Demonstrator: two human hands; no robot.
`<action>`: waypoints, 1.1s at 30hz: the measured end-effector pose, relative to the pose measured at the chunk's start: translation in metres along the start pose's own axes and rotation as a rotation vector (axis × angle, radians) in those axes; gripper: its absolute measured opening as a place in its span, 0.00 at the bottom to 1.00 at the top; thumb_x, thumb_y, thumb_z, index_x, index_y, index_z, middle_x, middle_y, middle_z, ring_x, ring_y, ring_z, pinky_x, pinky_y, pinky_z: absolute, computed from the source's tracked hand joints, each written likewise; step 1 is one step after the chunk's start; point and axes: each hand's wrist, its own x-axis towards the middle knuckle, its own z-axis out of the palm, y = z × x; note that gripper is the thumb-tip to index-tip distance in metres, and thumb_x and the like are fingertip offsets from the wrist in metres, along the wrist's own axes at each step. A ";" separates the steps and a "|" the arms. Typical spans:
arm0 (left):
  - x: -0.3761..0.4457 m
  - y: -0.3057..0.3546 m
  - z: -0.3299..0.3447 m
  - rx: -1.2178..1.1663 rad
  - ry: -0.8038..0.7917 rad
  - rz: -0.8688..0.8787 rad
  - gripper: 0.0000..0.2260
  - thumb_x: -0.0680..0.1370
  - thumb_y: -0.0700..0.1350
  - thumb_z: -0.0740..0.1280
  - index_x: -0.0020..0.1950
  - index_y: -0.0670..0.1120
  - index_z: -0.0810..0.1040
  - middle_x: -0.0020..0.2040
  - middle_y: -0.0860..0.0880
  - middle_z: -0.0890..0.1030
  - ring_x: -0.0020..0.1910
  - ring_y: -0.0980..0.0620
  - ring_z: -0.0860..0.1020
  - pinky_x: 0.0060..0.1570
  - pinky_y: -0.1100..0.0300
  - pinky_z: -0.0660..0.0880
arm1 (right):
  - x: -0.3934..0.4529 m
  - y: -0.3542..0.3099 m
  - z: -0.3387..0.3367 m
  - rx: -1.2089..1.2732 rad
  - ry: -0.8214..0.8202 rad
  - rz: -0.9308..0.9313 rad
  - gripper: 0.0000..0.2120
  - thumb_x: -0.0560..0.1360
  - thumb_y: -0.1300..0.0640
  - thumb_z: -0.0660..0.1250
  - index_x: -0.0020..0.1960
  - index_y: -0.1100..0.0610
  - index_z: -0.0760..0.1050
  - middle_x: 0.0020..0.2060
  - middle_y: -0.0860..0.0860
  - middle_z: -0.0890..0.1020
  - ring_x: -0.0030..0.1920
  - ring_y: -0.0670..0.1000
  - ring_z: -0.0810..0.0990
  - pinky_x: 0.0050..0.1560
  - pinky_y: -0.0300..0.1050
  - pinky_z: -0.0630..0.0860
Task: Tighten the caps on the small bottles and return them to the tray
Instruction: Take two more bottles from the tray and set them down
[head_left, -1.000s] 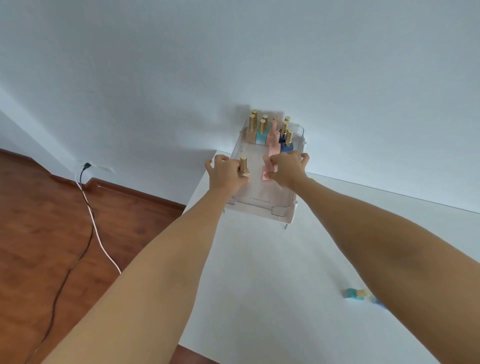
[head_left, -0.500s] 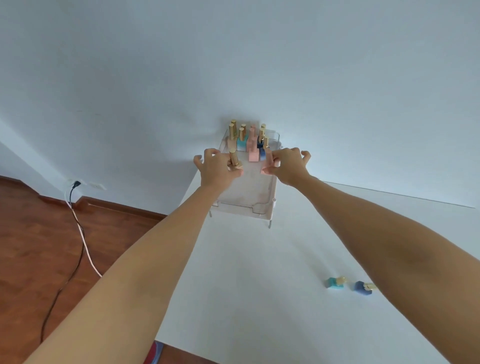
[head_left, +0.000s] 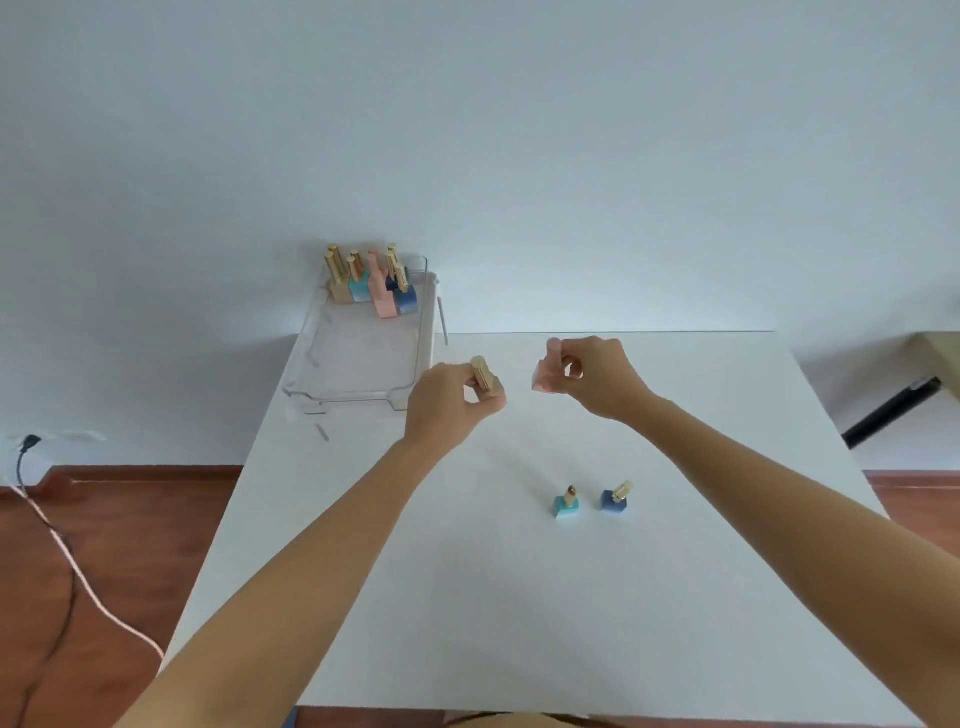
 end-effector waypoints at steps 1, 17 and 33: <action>-0.010 0.003 0.012 0.011 -0.033 0.006 0.08 0.68 0.51 0.76 0.38 0.48 0.83 0.25 0.63 0.71 0.29 0.63 0.73 0.29 0.70 0.60 | -0.013 0.010 0.001 0.006 0.000 0.014 0.15 0.72 0.57 0.71 0.34 0.57 0.67 0.40 0.45 0.87 0.36 0.47 0.72 0.46 0.42 0.72; -0.109 -0.001 0.135 0.146 -0.479 -0.118 0.07 0.70 0.51 0.71 0.44 0.50 0.82 0.41 0.47 0.78 0.42 0.49 0.77 0.40 0.60 0.73 | -0.140 0.125 0.076 0.098 -0.090 0.239 0.12 0.76 0.55 0.65 0.37 0.60 0.77 0.36 0.43 0.84 0.34 0.47 0.76 0.39 0.39 0.73; -0.138 -0.015 0.163 0.144 -0.439 -0.063 0.04 0.67 0.46 0.75 0.41 0.52 0.82 0.29 0.60 0.66 0.38 0.53 0.75 0.35 0.62 0.74 | -0.153 0.146 0.099 -0.132 -0.144 0.316 0.06 0.74 0.55 0.69 0.50 0.53 0.81 0.45 0.47 0.84 0.47 0.53 0.75 0.48 0.48 0.75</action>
